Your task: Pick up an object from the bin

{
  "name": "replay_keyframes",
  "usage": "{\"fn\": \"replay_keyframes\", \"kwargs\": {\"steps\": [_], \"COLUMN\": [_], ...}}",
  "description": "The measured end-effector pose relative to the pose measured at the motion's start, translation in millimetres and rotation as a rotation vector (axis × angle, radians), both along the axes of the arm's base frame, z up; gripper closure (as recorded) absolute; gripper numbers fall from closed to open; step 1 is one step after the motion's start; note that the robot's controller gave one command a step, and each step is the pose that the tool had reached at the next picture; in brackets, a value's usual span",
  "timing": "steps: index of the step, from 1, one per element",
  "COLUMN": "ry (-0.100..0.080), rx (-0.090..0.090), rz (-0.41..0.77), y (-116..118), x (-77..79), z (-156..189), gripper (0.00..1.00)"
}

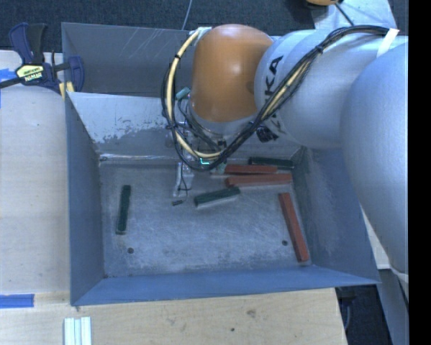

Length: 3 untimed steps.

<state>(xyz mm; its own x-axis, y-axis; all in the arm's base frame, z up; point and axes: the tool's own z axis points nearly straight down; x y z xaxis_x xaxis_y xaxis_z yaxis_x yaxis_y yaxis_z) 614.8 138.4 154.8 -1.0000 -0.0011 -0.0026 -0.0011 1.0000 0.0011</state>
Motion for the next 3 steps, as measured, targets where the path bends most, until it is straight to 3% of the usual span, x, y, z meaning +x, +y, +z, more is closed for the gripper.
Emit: {"fn": "replay_keyframes", "kwargs": {"steps": [1,2,3], "ry": [-0.006,-0.001,0.0], "rx": [0.001,-0.001,-0.001], "rz": [0.081,0.128,0.091], "y": [-26,-57,-96], "x": [-28.3,-22.8,-30.0], "z": [-34,-76,-70], "gripper": [0.0,0.0,1.0]}}
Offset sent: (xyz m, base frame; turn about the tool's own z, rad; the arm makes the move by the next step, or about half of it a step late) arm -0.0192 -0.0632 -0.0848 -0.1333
